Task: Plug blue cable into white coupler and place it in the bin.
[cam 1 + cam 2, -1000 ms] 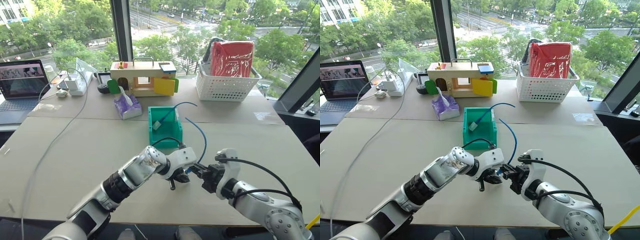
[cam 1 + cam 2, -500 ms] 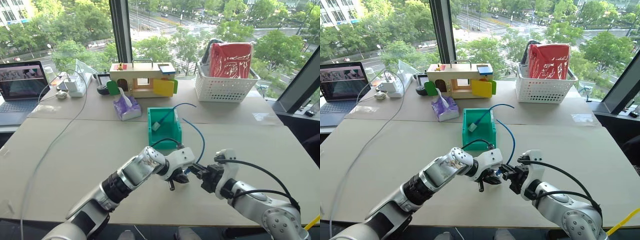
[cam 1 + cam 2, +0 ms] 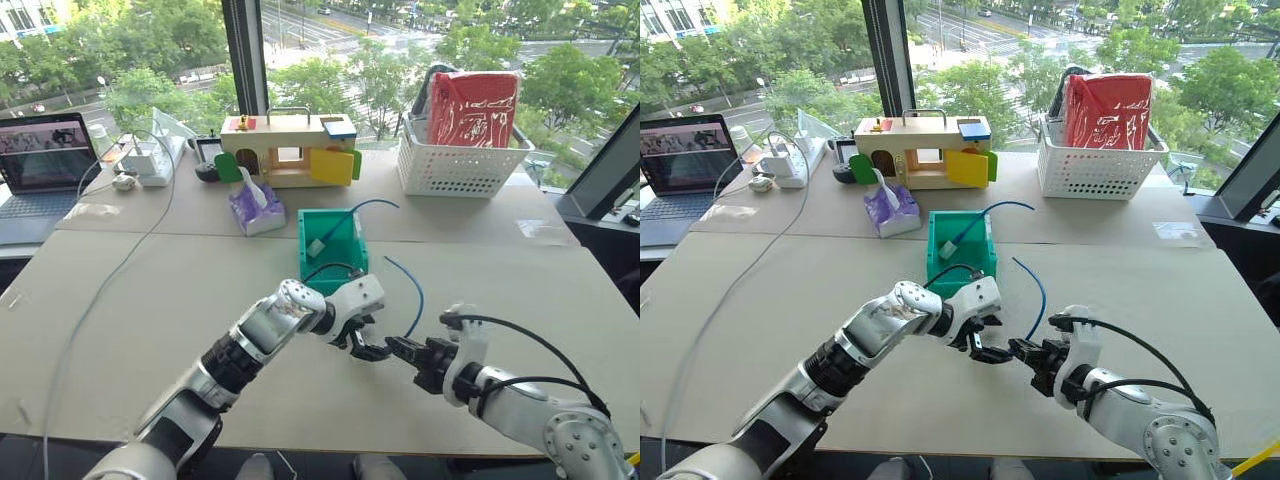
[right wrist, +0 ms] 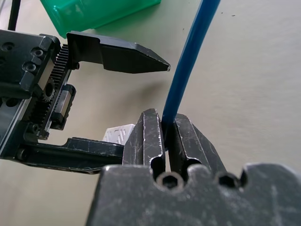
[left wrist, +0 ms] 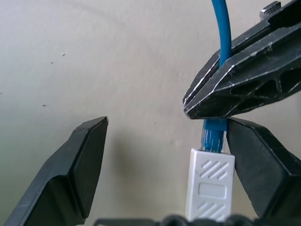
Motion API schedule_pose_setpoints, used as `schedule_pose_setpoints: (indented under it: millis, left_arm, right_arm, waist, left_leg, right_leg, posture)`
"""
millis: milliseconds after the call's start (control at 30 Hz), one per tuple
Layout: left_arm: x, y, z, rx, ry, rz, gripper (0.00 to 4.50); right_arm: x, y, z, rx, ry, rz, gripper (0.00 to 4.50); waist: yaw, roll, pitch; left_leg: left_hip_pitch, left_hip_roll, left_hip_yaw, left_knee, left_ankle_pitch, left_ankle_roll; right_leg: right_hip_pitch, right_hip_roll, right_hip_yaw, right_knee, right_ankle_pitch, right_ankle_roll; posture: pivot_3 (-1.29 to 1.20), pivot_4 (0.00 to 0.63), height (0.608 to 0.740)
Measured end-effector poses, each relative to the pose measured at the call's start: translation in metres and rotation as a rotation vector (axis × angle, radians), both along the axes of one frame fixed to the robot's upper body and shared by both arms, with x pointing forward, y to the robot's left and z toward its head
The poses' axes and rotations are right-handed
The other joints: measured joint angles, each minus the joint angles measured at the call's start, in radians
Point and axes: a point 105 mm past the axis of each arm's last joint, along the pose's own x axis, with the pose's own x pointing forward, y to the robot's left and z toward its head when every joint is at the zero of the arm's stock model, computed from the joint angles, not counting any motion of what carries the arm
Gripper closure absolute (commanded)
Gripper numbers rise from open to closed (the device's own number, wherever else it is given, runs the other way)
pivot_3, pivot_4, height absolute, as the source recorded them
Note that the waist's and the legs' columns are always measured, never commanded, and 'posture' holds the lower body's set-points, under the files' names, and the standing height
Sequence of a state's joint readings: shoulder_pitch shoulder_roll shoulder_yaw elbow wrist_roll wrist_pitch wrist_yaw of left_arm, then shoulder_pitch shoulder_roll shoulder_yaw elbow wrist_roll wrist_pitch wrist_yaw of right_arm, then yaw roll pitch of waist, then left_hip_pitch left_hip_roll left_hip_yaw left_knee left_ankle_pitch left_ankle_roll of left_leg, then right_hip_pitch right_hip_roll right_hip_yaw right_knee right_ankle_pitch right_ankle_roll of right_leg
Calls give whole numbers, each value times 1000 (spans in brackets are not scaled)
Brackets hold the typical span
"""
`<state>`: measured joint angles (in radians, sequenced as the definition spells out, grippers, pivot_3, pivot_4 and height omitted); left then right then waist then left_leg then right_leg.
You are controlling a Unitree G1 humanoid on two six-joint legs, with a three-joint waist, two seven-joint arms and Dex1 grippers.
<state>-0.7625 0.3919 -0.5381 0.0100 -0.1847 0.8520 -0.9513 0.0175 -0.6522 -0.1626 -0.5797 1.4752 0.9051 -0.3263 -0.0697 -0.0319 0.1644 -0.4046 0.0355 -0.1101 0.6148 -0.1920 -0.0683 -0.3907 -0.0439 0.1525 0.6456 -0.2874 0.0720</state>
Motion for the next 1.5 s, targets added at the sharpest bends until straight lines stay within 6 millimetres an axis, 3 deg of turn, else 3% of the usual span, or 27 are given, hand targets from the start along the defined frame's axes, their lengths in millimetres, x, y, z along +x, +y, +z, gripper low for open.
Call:
schedule_pose_setpoints:
  millis: [100, 200, 333, 467, 567, 733, 833, 1000, 1067, 1133, 1233, 1333, 1433, 1500]
  left_arm:
    - [15, 39, 9, 9, -12, 94, 420]
    - [8, 40, 18, -35, -20, 41, 420]
    - [-4, 45, 21, -84, 2, -1, 420]
    - [-16, 43, 40, -217, 3, -36, 420]
    - [-18, 44, 56, -314, -14, -28, 420]
    - [-15, 57, 80, -426, -58, 56, 420]
    - [-4, 87, 69, -303, -126, 189, 420]
    - [7, 115, 65, -291, -159, 366, 420]
    - [6, 135, 65, -268, -186, 454, 384]
    - [1, 149, 62, -244, -196, 510, 384]
    - [-6, 153, 60, -238, -208, 536, 384]
    - [-3, 157, 67, -272, -242, 578, 384]
    - [12, 163, 91, -384, -351, 647, 384]
    - [21, 174, 110, -434, -440, 700, 384]
  right_arm:
    - [10, -38, 24, -35, -54, -115, 4500]
    - [20, -51, 45, -19, -98, -131, 4500]
    - [35, -74, 88, -23, -210, -167, 4500]
    - [46, -66, 146, 6, -372, -94, 4500]
    - [53, -46, 165, 27, -419, -1, 4500]
    - [83, 7, 165, 41, -417, 202, 4500]
    - [106, 35, 145, -9, -369, 292, 4500]
    - [134, 52, 110, -56, -291, 324, 4500]
    - [145, 55, 96, -48, -255, 314, 3648]
    - [151, 59, 89, -28, -240, 309, 3090]
    - [155, 63, 91, -2, -249, 316, 2073]
    - [156, 62, 116, 40, -310, 321, 1056]
    - [153, 42, 147, 81, -381, 298, 119]
    - [148, 29, 168, 103, -442, 289, 119]
  waist:
    - [4, 1, 5]
    - [18, 2, 8]
    - [24, 3, 10]
    - [19, 5, 18]
    - [13, 5, 19]
    - [-2, 4, 21]
    - [-3, 6, 23]
    - [6, 6, 23]
    - [2, 6, 23]
    - [0, 6, 24]
    - [0, 7, 24]
    - [3, 7, 25]
    - [11, 7, 25]
    - [8, 7, 25]
  left_leg:
    - [0, 0, 0, 0, 0, 0]
    - [-4, -2, 0, 0, 0, 0]
    - [-4, -2, 0, 0, 0, 0]
    - [-3, -1, 0, 1, 0, 0]
    - [-4, -1, 0, 2, 0, 0]
    - [-3, -1, -1, 3, 0, 0]
    - [-4, -1, 0, 2, 0, 0]
    - [-15, -1, -2, 4, 1, -1]
    - [-17, 0, -2, 6, 1, -1]
    - [-18, -1, -1, 8, 1, -1]
    - [-19, 0, -1, 10, 1, -1]
    - [-19, -1, -1, 11, 2, -3]
    - [-19, -1, -2, 12, 3, -4]
    - [-19, 0, -2, 12, 3, -4]
  right_leg:
    - [-1, 0, -1, 0, 0, 0]
    - [-1, -2, 0, -3, 0, 1]
    - [-1, -2, -1, -3, 3, -4]
    - [-2, -1, -1, -1, 3, -4]
    - [-1, -2, -1, -1, 3, -4]
    - [-2, -1, -1, 1, 3, -4]
    - [-4, -1, -1, 1, 4, -5]
    - [-15, -2, -3, 4, 5, -7]
    - [-17, -2, -5, 6, 6, -8]
    - [-19, -3, -6, 11, 6, -8]
    - [-23, -3, -9, 14, 6, -8]
    - [-23, -3, -9, 17, 6, -9]
    - [-22, -3, -10, 18, 8, -10]
    - [-22, -3, -10, 18, 9, -10]
  posture:
    - [0, 150, 740]
    - [0, 150, 740]
    - [0, 150, 740]
    - [0, 150, 740]
    - [0, 150, 740]
    - [0, 150, 740]
    - [0, 150, 740]
    - [0, 150, 740]
    - [0, 150, 740]
    - [0, 150, 740]
    - [0, 150, 740]
    - [0, 150, 740]
    - [0, 150, 740]
    - [0, 150, 740]
